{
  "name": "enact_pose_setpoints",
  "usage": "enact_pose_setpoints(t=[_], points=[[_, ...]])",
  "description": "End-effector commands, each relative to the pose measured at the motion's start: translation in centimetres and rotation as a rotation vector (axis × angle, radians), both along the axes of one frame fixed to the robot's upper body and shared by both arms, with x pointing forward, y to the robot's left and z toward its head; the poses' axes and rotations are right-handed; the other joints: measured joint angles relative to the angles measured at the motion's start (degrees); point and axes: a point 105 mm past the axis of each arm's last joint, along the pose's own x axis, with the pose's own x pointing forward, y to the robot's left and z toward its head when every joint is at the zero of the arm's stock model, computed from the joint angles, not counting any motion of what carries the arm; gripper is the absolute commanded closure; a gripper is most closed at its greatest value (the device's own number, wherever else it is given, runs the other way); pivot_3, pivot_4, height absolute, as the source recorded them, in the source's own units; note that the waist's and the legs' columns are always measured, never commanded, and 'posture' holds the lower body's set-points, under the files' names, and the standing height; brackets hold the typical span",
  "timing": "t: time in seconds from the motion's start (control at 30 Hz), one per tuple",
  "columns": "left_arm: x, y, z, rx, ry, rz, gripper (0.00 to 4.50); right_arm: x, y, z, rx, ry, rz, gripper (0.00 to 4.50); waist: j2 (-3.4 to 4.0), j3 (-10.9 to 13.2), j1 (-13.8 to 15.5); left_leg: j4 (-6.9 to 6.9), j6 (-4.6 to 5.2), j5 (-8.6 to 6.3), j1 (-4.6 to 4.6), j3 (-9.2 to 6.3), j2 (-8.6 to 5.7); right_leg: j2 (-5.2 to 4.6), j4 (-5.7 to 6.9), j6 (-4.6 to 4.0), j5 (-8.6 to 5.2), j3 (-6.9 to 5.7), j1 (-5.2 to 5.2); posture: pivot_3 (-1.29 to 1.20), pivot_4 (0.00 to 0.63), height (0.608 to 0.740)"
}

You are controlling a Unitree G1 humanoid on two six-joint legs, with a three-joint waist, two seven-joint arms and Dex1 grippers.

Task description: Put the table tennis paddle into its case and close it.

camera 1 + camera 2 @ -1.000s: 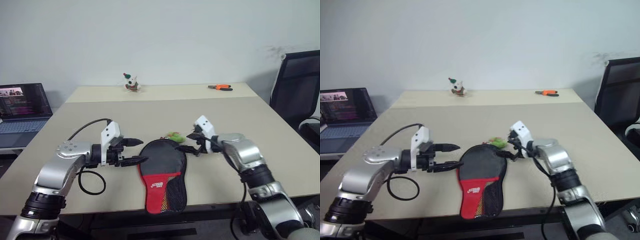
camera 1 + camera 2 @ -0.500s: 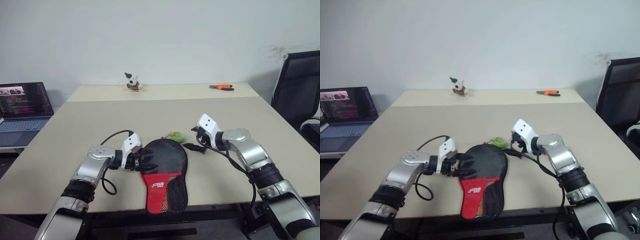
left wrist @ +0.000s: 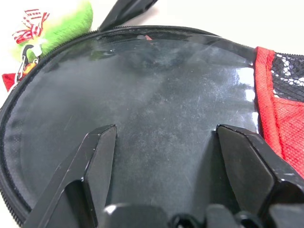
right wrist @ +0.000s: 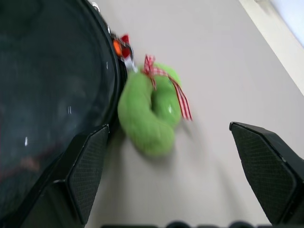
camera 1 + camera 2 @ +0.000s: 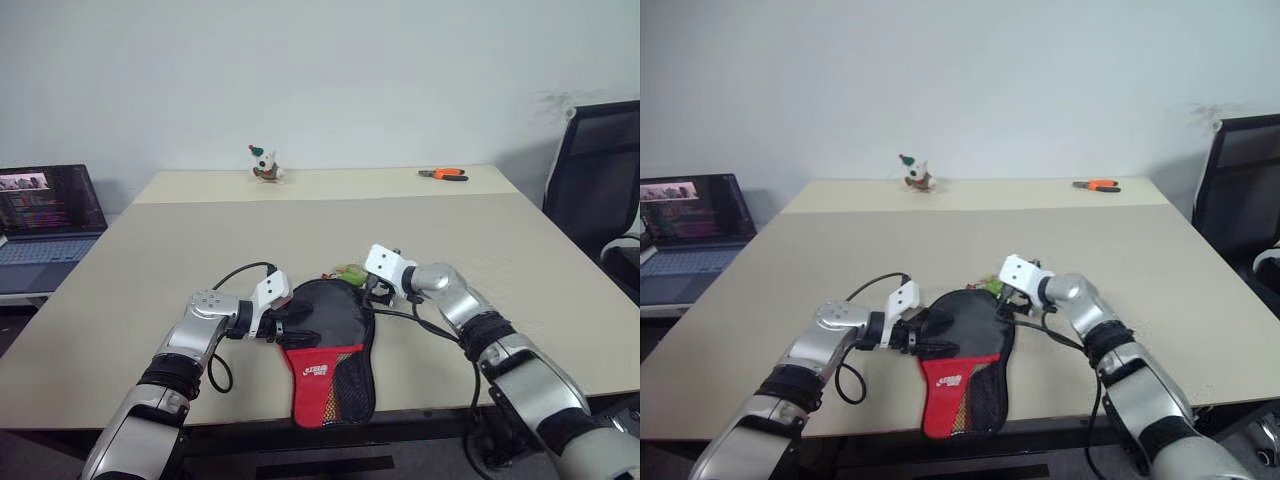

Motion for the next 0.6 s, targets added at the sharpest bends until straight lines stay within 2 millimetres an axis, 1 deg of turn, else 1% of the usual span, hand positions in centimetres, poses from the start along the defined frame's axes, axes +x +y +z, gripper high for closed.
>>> enact_pose_setpoints(t=[0.03, 0.13, 0.27, 0.4, 0.5, 0.53, 0.6], points=[[-0.3, 0.1, -0.2, 0.015, 0.000, -0.014, 0.84, 0.3, 1.2, 1.3, 0.000, -0.070, 0.022, 0.03, 0.00, 0.00, -0.01, 0.00, 0.00, 0.00, 0.00, -0.01, 0.00, 0.00, 0.02, 0.00, 0.00, 0.00, 0.00, 0.00, 0.150, 0.740], [-0.4, 0.0, -0.2, 0.015, 0.000, -0.017, 0.84, 0.4, 1.7, 1.2, -0.011, -0.088, 0.022, 0.59, 0.00, 0.00, 0.00, 0.01, 0.00, 0.00, 0.03, -0.01, 0.00, 0.00, 0.07, 0.00, 0.00, 0.00, 0.00, 0.00, 0.150, 0.740], [-0.4, -0.4, -0.3, 0.017, -0.004, -0.031, 0.84, 0.5, 1.7, 1.1, -0.010, -0.083, 0.015, 2.00, 0.00, 0.00, 0.01, 0.02, 0.00, 0.00, 0.05, -0.05, -0.01, 0.00, 0.11, 0.00, 0.00, 0.01, 0.00, 0.00, 0.150, 0.740], [-0.2, -1.4, -0.4, 0.011, -0.008, -0.047, 0.84, 0.8, 0.8, 0.8, -0.030, -0.079, -0.013, 3.36, 0.00, 0.00, 0.05, 0.05, 0.00, 0.00, 0.05, -0.11, -0.02, -0.01, 0.16, 0.00, 0.00, 0.00, 0.01, 0.00, 0.150, 0.740], [-0.3, -2.0, -0.6, 0.011, -0.006, -0.069, 0.84, 0.8, 0.5, 0.8, -0.031, -0.071, -0.016, 4.29, 0.00, 0.00, 0.18, 0.09, -0.01, 0.01, 0.05, -0.10, -0.05, -0.04, 0.23, 0.00, 0.00, 0.00, 0.02, 0.00, 0.150, 0.740], [-0.3, -2.2, -0.7, 0.013, -0.006, -0.075, 0.84, 0.8, 0.4, 0.8, -0.030, -0.069, -0.014, 4.48, 0.00, 0.00, 0.18, 0.10, -0.02, 0.01, 0.06, -0.10, -0.06, -0.04, 0.25, 0.00, 0.00, 0.00, 0.03, 0.00, 0.150, 0.740], [-0.3, -2.4, -0.7, 0.013, -0.007, -0.082, 0.84, 0.7, 0.3, 0.9, -0.026, -0.062, -0.011, 4.48, 0.00, 0.00, 0.18, 0.10, -0.02, 0.01, 0.08, -0.09, -0.06, -0.04, 0.27, 0.00, 0.00, -0.01, 0.04, 0.00, 0.150, 0.740]])
